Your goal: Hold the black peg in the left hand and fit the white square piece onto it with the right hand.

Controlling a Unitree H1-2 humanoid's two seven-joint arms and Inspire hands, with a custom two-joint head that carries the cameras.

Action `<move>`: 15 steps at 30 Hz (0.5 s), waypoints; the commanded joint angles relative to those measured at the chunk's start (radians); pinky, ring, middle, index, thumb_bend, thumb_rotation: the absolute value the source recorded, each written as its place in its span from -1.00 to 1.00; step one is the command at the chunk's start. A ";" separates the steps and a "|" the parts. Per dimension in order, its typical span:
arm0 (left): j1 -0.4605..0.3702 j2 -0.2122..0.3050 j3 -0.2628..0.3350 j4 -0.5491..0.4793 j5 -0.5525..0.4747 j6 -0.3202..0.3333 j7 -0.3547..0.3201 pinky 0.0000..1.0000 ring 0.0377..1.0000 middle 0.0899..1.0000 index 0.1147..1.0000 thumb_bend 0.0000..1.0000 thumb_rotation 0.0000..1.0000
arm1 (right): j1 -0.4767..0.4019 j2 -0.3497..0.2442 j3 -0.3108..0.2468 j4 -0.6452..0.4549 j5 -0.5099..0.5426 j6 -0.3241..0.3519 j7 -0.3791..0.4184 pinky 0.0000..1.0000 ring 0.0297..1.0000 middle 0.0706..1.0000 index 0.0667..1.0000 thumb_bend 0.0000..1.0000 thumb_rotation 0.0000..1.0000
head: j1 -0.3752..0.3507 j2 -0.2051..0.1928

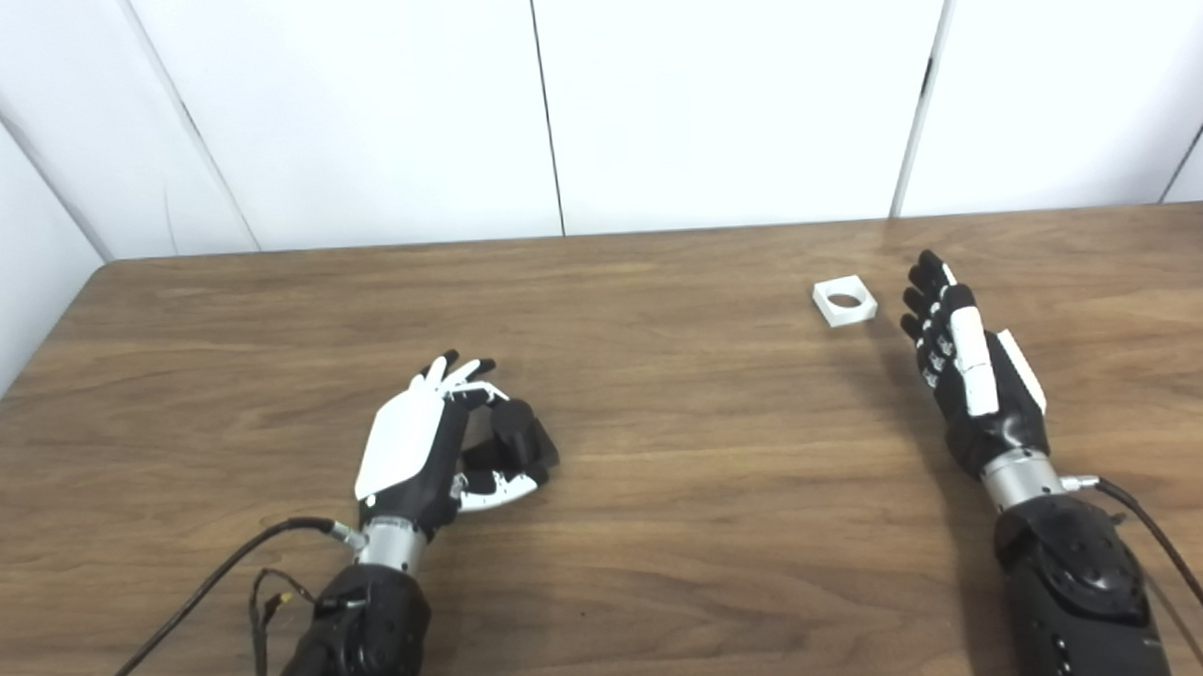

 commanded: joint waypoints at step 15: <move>0.120 -0.038 -0.068 -0.091 0.008 -0.015 -0.079 1.00 1.00 0.80 -0.15 0.05 -0.86 | 0.072 0.048 0.035 -0.004 -0.010 0.034 -0.008 1.00 1.00 1.00 1.00 0.10 0.94 | -0.009 0.021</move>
